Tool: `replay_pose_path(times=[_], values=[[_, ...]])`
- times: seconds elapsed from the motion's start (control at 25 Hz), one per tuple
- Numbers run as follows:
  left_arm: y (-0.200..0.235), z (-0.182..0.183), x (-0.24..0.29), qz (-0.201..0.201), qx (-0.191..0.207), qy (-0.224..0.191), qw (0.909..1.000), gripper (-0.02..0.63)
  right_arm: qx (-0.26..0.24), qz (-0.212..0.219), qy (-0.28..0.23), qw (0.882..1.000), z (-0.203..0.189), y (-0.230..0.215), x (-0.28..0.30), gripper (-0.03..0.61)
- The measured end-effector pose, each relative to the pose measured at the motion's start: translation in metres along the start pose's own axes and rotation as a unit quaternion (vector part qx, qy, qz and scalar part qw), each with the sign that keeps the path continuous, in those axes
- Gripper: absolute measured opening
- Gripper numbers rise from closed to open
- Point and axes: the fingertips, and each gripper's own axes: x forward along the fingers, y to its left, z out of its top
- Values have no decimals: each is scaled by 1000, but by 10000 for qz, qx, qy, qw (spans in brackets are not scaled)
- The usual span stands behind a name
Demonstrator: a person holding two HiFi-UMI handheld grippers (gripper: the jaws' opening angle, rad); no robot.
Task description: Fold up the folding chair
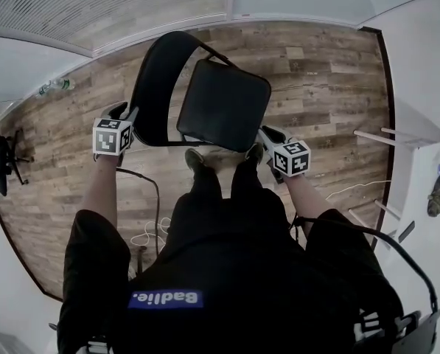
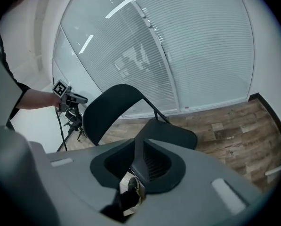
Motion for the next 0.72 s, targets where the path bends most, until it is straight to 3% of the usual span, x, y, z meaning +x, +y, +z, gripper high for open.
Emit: replay_pose_path(times=[0.2, 0.4, 0.72], values=[[6, -1, 21, -399, -200, 261, 9987, 175, 269, 31, 222, 9994, -23, -28, 21, 84], [12, -8, 44, -552, -36, 668, 9962, 206, 306, 115, 422, 9986, -46, -44, 43, 155], [2, -6, 69, -818, -87, 808, 9933, 209, 1265, 32, 503, 9907, -98, -106, 83, 227]])
